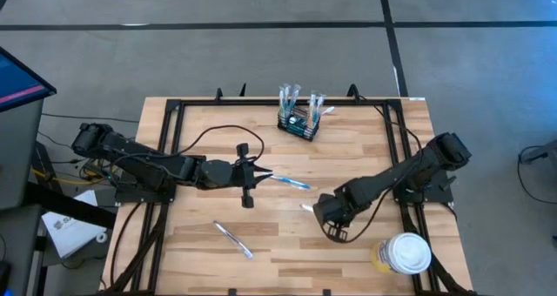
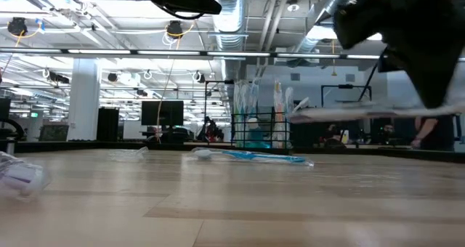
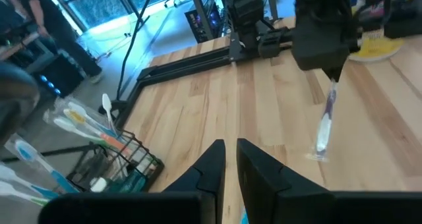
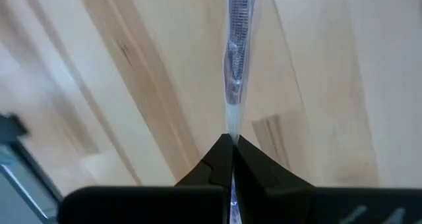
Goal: Pick & Place toothbrushing station
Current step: Put the right violet toothbrush into the mesh organizer
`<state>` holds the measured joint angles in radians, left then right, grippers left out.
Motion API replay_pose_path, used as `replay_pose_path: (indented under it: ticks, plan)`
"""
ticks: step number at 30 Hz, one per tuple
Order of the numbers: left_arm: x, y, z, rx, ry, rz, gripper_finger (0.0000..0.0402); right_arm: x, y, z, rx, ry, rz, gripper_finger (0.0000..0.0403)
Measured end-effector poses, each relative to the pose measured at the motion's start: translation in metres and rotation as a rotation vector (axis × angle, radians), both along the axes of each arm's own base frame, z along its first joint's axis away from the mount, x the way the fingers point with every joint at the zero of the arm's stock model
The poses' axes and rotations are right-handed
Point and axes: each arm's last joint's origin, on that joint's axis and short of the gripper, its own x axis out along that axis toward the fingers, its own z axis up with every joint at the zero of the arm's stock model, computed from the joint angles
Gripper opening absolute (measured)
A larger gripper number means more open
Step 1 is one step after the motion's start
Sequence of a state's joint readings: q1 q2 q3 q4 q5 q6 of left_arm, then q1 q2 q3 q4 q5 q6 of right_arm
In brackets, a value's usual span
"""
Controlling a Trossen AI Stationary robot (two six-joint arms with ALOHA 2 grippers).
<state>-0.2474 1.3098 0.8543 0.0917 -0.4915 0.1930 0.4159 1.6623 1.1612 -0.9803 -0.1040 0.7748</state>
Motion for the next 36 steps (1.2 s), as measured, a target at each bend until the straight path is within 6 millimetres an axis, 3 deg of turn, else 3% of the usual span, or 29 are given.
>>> replay_pose_path:
  ticks: [17, 29, 36]
  plan:
    - [0.0, -0.003, 0.001, 0.225, 0.054, -0.085, 0.0033, 0.057, -0.05, 0.068, 0.066, -0.34, -0.036, 0.0]
    - [-0.001, -0.008, 0.003, 0.414, 0.081, -0.163, 0.0035, 0.074, -0.092, 0.077, 0.154, -0.458, -0.045, 0.0]
    - [-0.004, -0.014, 0.005, 0.632, 0.139, -0.118, 0.0084, 0.083, -0.116, 0.083, 0.214, -0.568, -0.04, 0.0]
